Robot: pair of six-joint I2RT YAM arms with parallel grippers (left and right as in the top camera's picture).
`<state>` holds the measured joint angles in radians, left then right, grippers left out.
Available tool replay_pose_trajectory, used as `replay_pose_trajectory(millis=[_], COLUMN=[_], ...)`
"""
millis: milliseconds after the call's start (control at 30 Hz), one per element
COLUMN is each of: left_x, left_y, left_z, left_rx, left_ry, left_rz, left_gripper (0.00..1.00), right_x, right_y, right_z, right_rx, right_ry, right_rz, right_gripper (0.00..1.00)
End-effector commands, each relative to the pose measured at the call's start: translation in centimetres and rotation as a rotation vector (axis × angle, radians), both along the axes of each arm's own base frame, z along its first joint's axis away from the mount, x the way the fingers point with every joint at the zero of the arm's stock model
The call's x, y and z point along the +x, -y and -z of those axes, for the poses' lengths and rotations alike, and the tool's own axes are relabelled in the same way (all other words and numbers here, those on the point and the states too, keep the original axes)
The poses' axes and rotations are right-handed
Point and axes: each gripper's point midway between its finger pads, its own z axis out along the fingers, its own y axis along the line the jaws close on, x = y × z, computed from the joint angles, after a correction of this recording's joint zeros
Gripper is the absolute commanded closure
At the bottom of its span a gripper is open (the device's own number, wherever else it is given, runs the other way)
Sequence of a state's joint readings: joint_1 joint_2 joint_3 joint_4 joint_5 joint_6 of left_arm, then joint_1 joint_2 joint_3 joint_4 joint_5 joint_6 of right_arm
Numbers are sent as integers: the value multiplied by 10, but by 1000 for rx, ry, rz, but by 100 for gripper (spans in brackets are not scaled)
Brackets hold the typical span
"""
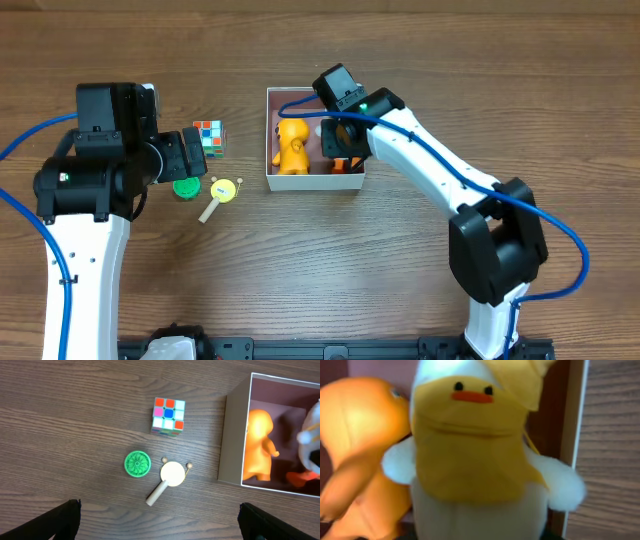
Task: Pack container
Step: 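Carry the duck plush into the box beside the dinosaur, release, then raise the right arm aside and grasp the Rubik's cube with left gripper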
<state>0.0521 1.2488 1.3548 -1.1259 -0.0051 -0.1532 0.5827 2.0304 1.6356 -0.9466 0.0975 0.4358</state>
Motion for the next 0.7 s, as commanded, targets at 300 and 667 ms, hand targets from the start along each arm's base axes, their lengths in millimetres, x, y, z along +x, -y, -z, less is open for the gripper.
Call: replay_pose_trajectory(millis=[300,667], left_x=[4,8], left_y=[0,0], left_z=[-7,-10], left_rx=[19,20], left_ry=[19,38], left_rz=[17,17], left_gripper=[0,0], right_x=[7,-41], right_y=[5,151], right_z=[-140,-231], right_rx=[52,-1], right_ry=[231,246], right_rz=[1,311], right_gripper=[18,2])
